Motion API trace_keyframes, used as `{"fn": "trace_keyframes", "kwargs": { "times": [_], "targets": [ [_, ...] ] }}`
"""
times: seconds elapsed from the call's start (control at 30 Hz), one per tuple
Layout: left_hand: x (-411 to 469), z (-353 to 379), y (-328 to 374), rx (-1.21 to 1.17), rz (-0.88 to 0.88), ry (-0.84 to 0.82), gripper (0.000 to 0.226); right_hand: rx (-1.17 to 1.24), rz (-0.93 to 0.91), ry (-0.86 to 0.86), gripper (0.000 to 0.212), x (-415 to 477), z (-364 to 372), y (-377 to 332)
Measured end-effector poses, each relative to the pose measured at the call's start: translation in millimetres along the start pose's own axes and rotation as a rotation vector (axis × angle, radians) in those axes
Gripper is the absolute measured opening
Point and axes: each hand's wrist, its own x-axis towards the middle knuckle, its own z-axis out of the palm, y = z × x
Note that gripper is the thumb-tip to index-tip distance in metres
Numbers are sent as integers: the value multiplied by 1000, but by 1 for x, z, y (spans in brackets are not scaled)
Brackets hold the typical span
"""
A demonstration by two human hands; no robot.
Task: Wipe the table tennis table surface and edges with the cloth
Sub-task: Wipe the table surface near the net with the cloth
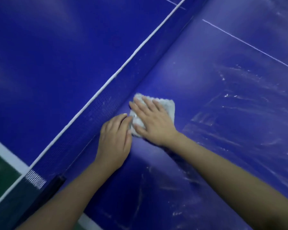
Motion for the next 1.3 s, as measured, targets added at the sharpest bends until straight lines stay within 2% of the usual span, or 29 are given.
{"fn": "trace_keyframes", "kwargs": {
  "times": [0.1, 0.2, 0.33, 0.43, 0.5, 0.53, 0.7, 0.73, 0.8, 0.93, 1.03, 1.13, 1.23, 1.3],
  "targets": [
    [37, 17, 26, 45, 76, -30, 54, -148, 149, 22, 58, 62, -17, 75],
    [76, 37, 48, 130, 154, -67, 54, -136, 393, 74, 56, 97, -41, 165],
    [129, 59, 62, 183, 154, -84, 53, -128, 716, 208, 51, 61, -60, 267],
    [151, 66, 67, 233, 168, -96, 54, -57, 941, 221, 55, 21, -66, 293],
    [154, 69, 67, 265, 177, -87, 54, -41, 888, 210, 54, 5, -65, 269],
    [154, 70, 66, 273, 177, -83, 54, -36, 793, 198, 53, -3, -61, 248],
    [153, 69, 67, 303, 183, -64, 53, -36, 66, 0, 60, -79, -26, 107],
    [153, 68, 69, 306, 184, -59, 52, -38, 2, -24, 61, -83, -23, 105],
    [152, 66, 72, 310, 183, -58, 56, -41, 21, -37, 61, -65, -28, 131],
    [153, 64, 74, 320, 176, -72, 62, -80, 387, 30, 57, 10, -57, 244],
    [155, 65, 74, 315, 168, -80, 62, -55, 685, 172, 50, 28, -82, 338],
    [154, 64, 74, 310, 165, -86, 62, -74, 1075, 301, 46, -18, -97, 401],
    [153, 64, 74, 323, 164, -92, 61, -78, 1512, 342, 59, -93, -98, 419],
    [153, 63, 73, 335, 161, -99, 60, -36, 1659, 326, 64, -114, -96, 413]
  ]
}}
